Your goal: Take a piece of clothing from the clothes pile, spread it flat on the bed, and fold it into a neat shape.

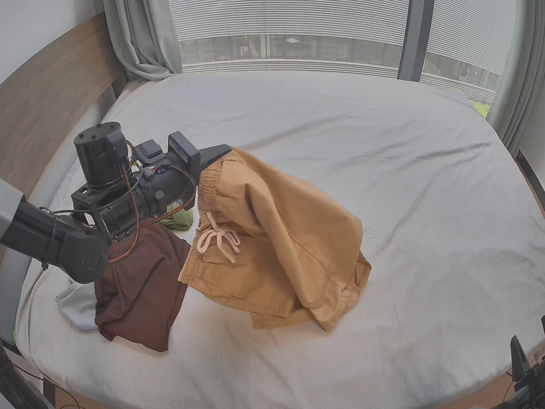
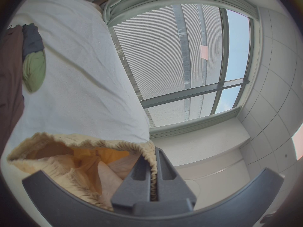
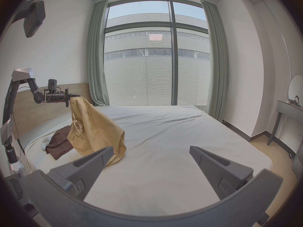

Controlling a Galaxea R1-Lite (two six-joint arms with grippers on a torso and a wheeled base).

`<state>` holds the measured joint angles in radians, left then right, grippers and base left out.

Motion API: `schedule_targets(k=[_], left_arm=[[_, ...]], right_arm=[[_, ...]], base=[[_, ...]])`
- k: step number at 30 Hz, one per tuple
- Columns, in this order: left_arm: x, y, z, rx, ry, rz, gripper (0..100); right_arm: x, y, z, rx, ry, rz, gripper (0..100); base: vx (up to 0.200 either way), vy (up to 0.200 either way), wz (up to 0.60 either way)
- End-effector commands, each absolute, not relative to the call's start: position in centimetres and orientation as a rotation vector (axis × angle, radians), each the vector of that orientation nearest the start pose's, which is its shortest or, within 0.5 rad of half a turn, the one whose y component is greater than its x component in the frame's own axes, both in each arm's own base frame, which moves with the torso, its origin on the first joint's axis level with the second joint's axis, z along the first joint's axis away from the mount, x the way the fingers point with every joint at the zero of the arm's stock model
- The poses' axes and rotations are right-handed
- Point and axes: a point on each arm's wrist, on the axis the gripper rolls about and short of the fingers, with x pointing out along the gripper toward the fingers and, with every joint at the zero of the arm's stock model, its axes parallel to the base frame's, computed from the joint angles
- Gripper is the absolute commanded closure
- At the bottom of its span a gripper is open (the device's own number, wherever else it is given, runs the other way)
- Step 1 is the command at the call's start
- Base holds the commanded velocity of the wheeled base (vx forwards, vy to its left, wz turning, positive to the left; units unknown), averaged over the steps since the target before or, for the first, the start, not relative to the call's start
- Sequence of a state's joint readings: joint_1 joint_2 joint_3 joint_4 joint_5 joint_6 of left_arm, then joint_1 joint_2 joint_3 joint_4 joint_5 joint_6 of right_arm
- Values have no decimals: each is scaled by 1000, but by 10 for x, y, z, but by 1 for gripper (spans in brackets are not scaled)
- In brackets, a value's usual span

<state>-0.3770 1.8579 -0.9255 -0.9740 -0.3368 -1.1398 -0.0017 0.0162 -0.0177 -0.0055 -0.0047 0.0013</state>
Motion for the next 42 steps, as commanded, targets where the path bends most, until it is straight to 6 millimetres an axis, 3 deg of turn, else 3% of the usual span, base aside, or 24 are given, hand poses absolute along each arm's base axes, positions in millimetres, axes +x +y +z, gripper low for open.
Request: schedule_targets(k=[1,10,21,42], left_arm=[[311,-121,181,-1045,396,-611,100],[310,-97,131,-848,291,-596,100],[309,-97,87,-685,237,-600,100],[310,-98,92,-684,217,-609,100]], right_arm=[[-23,0,76,0,-6,-6,0],[-23,0,76,2,-5,-6,0],[-23,0,76,2,-3,-8,0],[-23,0,76,14,-9,-8,0]], base=[[0,0,0],[0,0,0],[0,0,0],[0,0,0]])
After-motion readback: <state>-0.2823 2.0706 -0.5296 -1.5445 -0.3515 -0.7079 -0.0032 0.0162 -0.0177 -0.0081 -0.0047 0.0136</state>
